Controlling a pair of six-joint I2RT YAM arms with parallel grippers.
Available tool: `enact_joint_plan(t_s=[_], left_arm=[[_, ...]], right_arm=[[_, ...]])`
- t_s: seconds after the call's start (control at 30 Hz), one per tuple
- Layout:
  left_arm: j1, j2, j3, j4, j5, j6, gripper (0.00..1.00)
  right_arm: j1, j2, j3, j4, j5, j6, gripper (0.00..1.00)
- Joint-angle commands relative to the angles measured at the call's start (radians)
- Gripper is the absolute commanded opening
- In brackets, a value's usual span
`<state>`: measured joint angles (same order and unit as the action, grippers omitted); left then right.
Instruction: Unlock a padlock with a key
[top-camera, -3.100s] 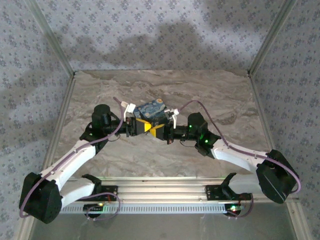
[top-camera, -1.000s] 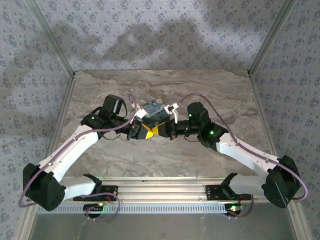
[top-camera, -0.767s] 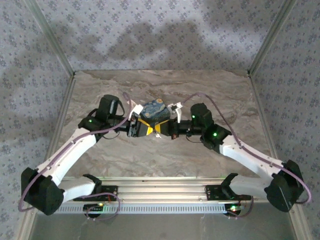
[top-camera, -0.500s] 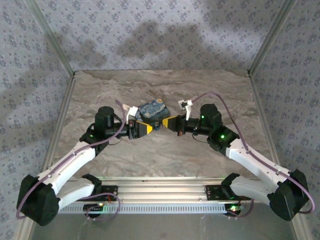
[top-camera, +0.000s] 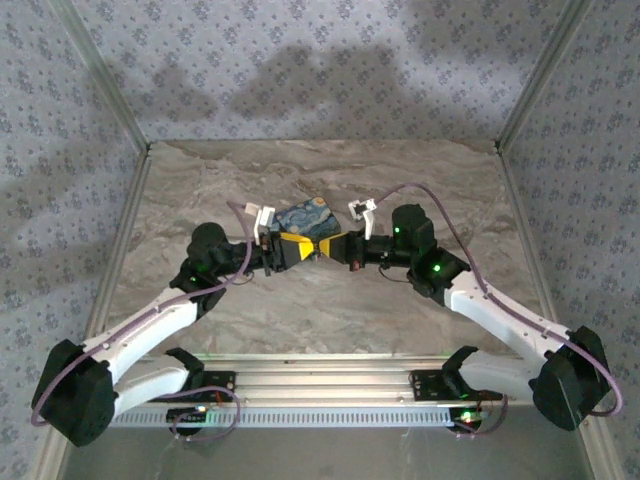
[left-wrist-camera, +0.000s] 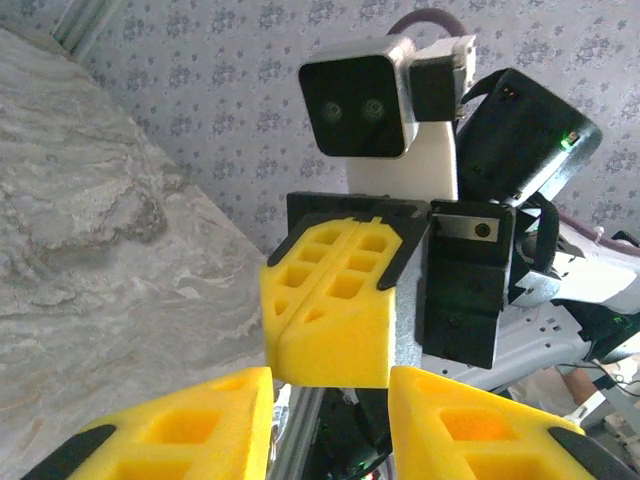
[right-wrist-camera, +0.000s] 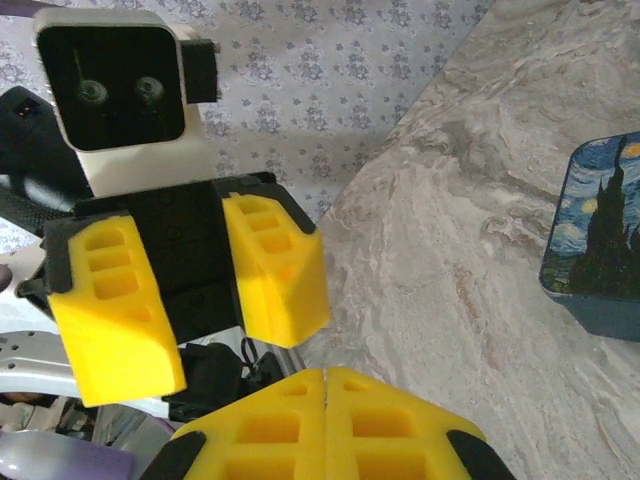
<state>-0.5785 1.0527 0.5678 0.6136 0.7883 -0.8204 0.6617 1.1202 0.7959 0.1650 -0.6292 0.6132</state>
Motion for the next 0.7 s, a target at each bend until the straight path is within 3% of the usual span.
enact_joint_plan(t_s=[0.0, 0.3, 0.5, 0.67], left_arm=[[-0.007, 0.010, -0.008, 0.050, 0.001, -0.004, 0.40], [-0.030, 0.062, -0.008, 0.044, 0.045, -0.009, 0.44], [-0.034, 0.061, -0.013, 0.044, 0.045, -0.007, 0.37], [-0.034, 0.058, -0.013, 0.033, 0.042, -0.001, 0.22]], right_arm=[[0.009, 0.003, 0.042, 0.045, -0.032, 0.008, 0.00], [0.009, 0.000, 0.041, 0.058, -0.031, 0.007, 0.00], [0.008, -0.002, 0.035, 0.063, -0.028, 0.007, 0.00], [0.006, -0.005, 0.029, 0.065, -0.026, 0.007, 0.00]])
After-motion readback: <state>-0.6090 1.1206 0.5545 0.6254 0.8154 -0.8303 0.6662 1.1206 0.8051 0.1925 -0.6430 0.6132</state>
